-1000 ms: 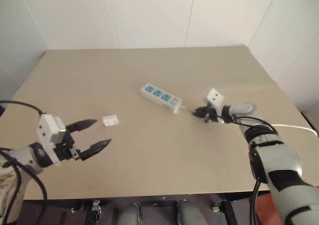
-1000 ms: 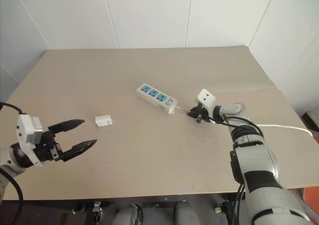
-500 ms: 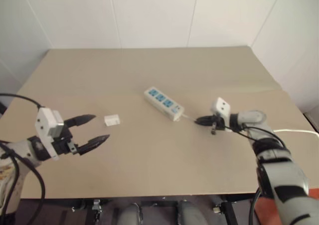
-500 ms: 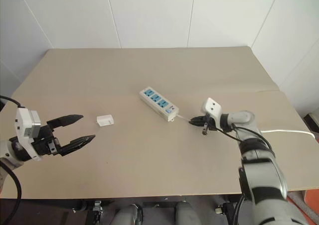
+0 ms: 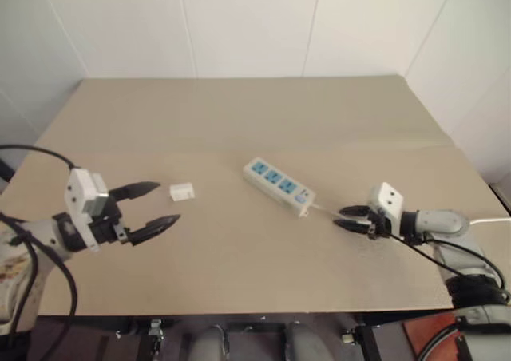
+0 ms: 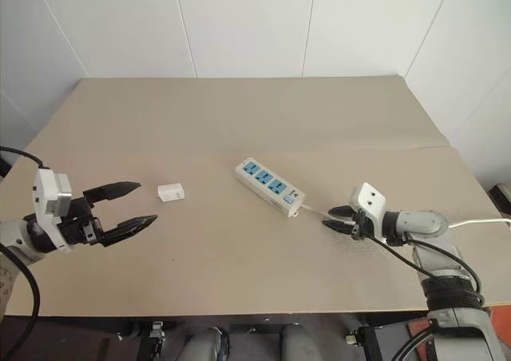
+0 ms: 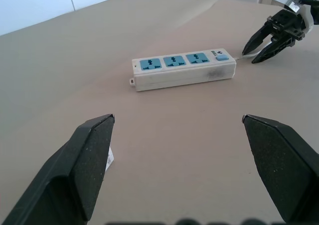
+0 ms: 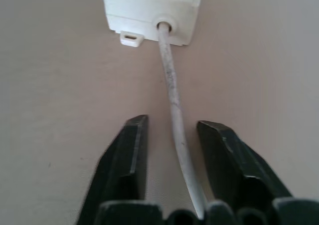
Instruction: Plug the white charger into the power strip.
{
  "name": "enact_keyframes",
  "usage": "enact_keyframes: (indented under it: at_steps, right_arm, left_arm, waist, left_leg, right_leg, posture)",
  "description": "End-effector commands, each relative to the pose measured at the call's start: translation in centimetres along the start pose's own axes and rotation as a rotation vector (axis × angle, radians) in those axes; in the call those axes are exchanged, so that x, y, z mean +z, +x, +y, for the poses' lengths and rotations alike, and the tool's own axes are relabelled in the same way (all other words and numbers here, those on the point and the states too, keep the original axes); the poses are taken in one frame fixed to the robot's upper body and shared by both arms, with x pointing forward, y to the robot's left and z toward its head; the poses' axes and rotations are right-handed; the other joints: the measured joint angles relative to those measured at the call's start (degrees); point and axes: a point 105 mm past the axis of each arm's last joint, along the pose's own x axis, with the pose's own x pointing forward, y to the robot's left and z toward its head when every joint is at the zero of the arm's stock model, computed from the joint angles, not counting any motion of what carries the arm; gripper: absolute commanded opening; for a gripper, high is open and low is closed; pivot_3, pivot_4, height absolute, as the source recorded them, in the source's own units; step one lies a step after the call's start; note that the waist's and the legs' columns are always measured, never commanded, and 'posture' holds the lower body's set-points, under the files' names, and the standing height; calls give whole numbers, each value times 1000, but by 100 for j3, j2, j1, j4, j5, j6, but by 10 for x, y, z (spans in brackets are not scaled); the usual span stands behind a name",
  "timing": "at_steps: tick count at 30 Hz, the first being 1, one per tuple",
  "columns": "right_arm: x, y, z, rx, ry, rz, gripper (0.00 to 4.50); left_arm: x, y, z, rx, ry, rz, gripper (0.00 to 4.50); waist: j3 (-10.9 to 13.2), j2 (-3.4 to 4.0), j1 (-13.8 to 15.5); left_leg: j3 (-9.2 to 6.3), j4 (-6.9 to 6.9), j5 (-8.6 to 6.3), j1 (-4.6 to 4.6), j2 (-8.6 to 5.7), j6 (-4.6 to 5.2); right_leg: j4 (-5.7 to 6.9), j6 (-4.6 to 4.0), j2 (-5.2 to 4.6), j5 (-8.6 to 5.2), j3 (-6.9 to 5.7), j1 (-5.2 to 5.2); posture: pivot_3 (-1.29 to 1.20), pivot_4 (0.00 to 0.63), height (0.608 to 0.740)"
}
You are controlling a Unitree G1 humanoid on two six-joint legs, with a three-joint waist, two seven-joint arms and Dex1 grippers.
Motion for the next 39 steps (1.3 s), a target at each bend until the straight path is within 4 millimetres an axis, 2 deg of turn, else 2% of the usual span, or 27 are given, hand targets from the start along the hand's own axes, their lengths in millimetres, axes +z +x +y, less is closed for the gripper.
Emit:
enact_keyframes:
  at_steps: [1,4,5,9,12,16,25,31,39]
  right_arm:
    - [30,-11,-6,-86,28,-138,3331]
    - [42,-14,-2,-152,112,-238,4375]
    - [45,-13,1,-166,135,-263,4479]
    - [53,-3,14,-182,192,-341,4479]
    - [58,12,16,-242,180,-367,4479]
    - [62,27,20,-245,167,-399,4479]
    - [49,55,24,-212,174,-392,4479]
    - [43,68,20,-195,181,-385,4479]
    - [37,84,25,-169,206,-384,4479]
  left_arm:
    - [7,-2,1,-5,43,3,4500]
    - [6,-4,0,-3,41,7,4500]
    - [6,-4,0,-2,39,8,4500]
    - [5,-4,-2,-18,9,9,4500]
    - [4,-3,-7,-37,30,22,4500]
    - [8,-2,-1,-17,38,15,4500]
    - [8,-4,-1,-17,49,25,4500]
    - [9,-4,-2,-13,53,23,4500]
    - [10,-4,-2,-7,56,16,4500]
  waist:
    - [0,0,6]
    - [0,0,18]
    - [0,0,19]
    - [0,0,10]
    - [0,0,4]
    - [0,0,10]
    - [0,0,9]
    - [0,0,1]
    - [0,0,1]
  left_leg:
    - [-1,0,0,-1,0,0]
    - [-4,0,0,-1,0,0]
    - [-6,0,0,-1,1,0]
    - [-8,0,0,0,1,0]
    - [-7,0,0,0,1,0]
    - [-5,0,0,0,1,0]
    - [-2,-3,0,-1,0,0]
    - [-2,-3,0,2,2,0]
    - [-3,-3,0,1,1,0]
  right_leg:
    - [-1,0,0,0,0,0]
    - [-1,0,-1,0,-1,1]
    - [-1,0,-1,0,-1,1]
    - [0,0,-1,0,1,1]
    - [0,1,0,0,3,0]
    - [0,1,1,0,2,-2]
    - [-1,2,1,1,2,-3]
    - [1,2,3,1,2,-4]
    - [0,2,2,1,4,-4]
  posture:
    - [0,150,740]
    - [0,150,740]
    - [0,150,740]
    - [0,150,740]
    - [0,150,740]
    - [0,150,740]
    - [0,150,740]
    - [0,150,740]
    - [0,150,740]
